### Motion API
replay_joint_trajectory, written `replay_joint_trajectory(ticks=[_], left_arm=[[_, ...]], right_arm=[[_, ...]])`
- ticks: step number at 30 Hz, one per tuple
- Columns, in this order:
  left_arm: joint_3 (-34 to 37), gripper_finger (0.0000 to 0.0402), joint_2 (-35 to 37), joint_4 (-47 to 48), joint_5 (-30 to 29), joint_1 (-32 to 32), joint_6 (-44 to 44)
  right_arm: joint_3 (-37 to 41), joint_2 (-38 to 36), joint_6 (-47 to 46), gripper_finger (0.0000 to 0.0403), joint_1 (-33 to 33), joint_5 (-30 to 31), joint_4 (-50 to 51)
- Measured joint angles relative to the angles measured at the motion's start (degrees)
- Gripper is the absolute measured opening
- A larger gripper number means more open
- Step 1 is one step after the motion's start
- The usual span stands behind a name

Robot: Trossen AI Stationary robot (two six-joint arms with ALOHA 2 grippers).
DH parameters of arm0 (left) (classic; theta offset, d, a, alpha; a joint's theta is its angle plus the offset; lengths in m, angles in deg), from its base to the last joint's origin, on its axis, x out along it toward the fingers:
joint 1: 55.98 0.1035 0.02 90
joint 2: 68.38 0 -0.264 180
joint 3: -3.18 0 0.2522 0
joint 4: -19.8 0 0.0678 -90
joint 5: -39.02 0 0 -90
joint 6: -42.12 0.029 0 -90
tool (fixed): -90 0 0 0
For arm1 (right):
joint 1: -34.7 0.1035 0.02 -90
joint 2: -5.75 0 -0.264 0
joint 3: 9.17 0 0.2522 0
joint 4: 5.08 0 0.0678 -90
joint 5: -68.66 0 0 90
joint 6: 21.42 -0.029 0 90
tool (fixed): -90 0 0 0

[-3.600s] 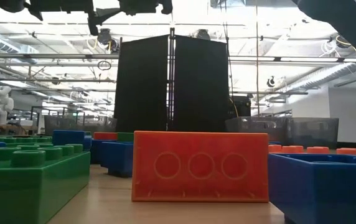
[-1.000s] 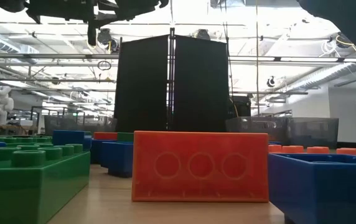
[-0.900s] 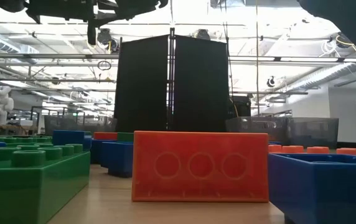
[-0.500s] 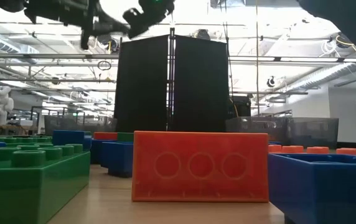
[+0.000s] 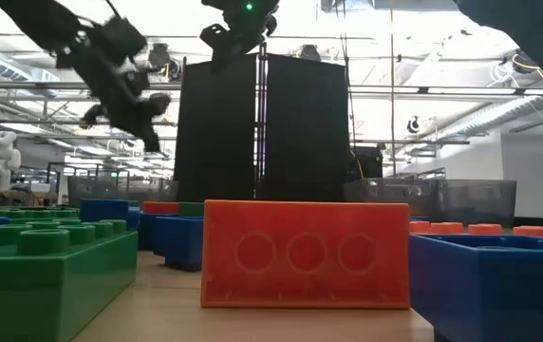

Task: Sort blocks
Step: Put the green game piece into the left black bin

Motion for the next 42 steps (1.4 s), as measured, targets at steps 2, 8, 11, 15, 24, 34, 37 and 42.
replay_joint_trajectory(ticks=[2, 8, 11, 15, 24, 34, 37, 42], left_arm=[[0.8, 0.0063, -3.5, 0.3, 0.1, 1.6, 0.0], [2.9, 0.007, -9.9, -0.1, 3.5, 4.0, -1.3], [3.0, 0.0095, -10.5, -1.1, 7.9, 4.3, -0.6], [3.0, 0.0148, -9.6, -2.0, 11.3, 4.3, 3.6], [2.8, 0.0255, -6.5, 0.0, 12.9, 4.3, 7.4], [1.1, 0.0267, 7.5, 1.3, 16.5, 3.7, 4.4], [0.6, 0.0267, 12.2, 1.3, 16.5, 3.7, 4.3], [0.5, 0.0267, 18.5, 1.5, 16.5, 3.7, 4.2]], right_arm=[[0.0, 0.0, -0.7, 0.0288, 0.1, 0.0, 1.2], [0.0, -0.4, -1.9, 0.0288, 0.5, 0.0, 5.3], [0.0, -0.4, -1.9, 0.0288, 0.7, -0.2, 6.3], [0.0, -0.5, -3.6, 0.0288, 1.0, -5.7, 7.9], [0.0, -0.6, -10.6, 0.0288, 1.1, -30.8, 16.7], [1.0, 6.8, -16.1, 0.0288, 4.6, -44.7, 4.5], [1.0, 11.1, -19.5, 0.0288, 6.2, -42.6, -2.9], [1.0, 17.1, -24.7, 0.0288, 9.6, -35.7, -9.6]])
